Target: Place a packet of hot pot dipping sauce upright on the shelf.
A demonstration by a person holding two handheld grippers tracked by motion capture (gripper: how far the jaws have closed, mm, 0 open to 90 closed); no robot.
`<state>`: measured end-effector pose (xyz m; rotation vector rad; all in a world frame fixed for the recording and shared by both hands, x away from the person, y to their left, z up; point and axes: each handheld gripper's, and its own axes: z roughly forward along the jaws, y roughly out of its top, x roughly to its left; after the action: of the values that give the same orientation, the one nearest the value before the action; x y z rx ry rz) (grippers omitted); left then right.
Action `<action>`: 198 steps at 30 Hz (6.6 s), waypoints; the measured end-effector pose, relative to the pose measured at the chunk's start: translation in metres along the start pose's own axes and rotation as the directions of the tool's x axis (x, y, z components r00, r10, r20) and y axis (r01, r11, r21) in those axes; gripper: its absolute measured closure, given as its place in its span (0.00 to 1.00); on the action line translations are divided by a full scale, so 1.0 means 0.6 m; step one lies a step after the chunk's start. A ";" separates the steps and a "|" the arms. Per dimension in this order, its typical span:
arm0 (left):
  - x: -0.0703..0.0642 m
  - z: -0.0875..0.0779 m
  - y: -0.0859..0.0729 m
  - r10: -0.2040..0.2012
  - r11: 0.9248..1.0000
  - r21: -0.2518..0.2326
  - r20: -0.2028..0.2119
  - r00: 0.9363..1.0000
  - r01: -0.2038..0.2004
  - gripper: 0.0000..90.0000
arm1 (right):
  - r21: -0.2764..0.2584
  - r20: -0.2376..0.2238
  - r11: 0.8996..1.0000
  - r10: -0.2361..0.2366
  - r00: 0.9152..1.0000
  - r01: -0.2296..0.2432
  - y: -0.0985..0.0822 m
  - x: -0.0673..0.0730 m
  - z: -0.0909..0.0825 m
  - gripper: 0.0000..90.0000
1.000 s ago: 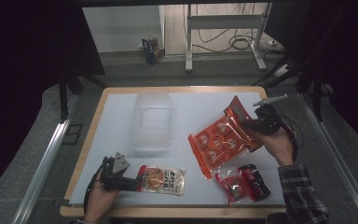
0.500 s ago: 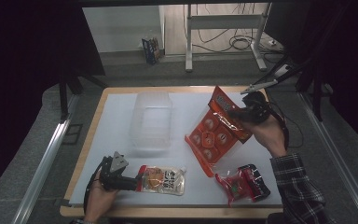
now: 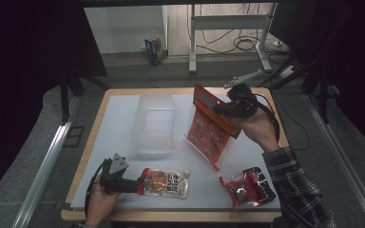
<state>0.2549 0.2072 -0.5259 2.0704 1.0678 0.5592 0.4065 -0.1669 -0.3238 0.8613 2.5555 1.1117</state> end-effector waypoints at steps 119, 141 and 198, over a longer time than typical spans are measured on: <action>-0.002 -0.001 0.002 -0.008 1.000 0.003 0.005 1.000 0.008 0.01 | -0.018 0.086 0.998 0.056 0.995 -0.055 0.194 0.008 0.310 0.97; -0.002 0.000 0.002 -0.012 1.000 0.000 0.008 1.000 0.012 0.01 | -0.005 0.133 0.997 -0.077 0.988 0.079 0.178 -0.008 0.297 0.11; -0.013 0.003 0.000 0.049 0.999 -0.020 -0.007 0.999 -0.049 0.00 | -0.008 0.013 0.999 -0.047 0.999 0.047 -0.061 0.006 0.161 0.00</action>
<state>0.2515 0.2000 -0.5275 2.0831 1.0133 0.5989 0.4281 -0.1271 -0.4168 0.7999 2.5450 1.0995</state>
